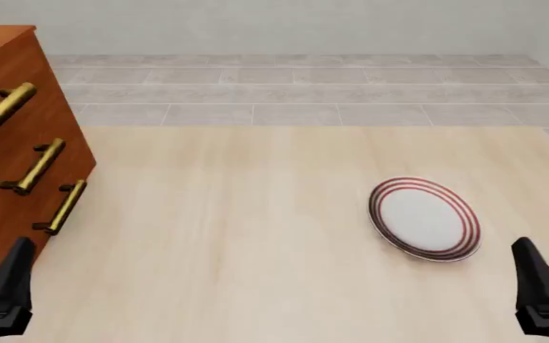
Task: Put the bowl on top of the cabinet.
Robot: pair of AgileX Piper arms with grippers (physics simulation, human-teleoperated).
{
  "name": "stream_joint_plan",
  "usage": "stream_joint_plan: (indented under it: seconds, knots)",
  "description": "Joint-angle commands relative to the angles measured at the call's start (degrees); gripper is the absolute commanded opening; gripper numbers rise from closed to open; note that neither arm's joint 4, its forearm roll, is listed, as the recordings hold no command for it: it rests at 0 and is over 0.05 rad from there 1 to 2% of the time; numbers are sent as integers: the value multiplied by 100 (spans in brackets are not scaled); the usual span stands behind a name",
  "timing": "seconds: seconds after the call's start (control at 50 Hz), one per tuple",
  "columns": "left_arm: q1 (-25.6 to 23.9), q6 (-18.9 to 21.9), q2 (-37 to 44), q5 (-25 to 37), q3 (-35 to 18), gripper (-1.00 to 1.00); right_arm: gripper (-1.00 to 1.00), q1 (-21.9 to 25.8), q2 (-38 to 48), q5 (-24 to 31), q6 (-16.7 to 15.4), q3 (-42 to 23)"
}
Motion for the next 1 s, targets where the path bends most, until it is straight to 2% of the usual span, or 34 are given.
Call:
stream_joint_plan:
  seconds: [0.02,0.46,0.5,0.52,0.54,0.56,0.62,0.68,0.7,0.78,0.9,0.94,1.0]
  knots:
    - [-74,2,44,-63,23,100,100,74,-15,21,-2,-25]
    - [-81,6,48,-50,8,100,100,77,-17,10,9,-6]
    - [-82,8,39,-37,2,100,100,157,-49,6,120,-22]
    - [-81,8,35,-25,-4,100,100,-13,-32,192,335,-171]
    - [-81,8,34,-25,-4,100,100,-13,-31,195,335,-174]
    - [-81,8,33,-20,-7,100,100,65,-20,441,166,-366]
    - [-82,8,27,-6,-15,100,100,134,74,1080,268,-902]
    - [-82,10,20,4,-20,100,100,195,215,1387,368,-1179]
    - [-87,54,-7,-28,-31,100,100,246,424,1650,170,-1439]
    - [-86,40,-3,-11,-29,100,100,181,437,2077,241,-1867]
    - [-84,24,9,-12,-14,100,100,191,607,2788,174,-2422]
    - [-82,10,25,-9,-11,100,100,181,623,2857,147,-2476]
    - [-84,23,13,-18,-9,100,100,133,715,3303,-45,-2821]
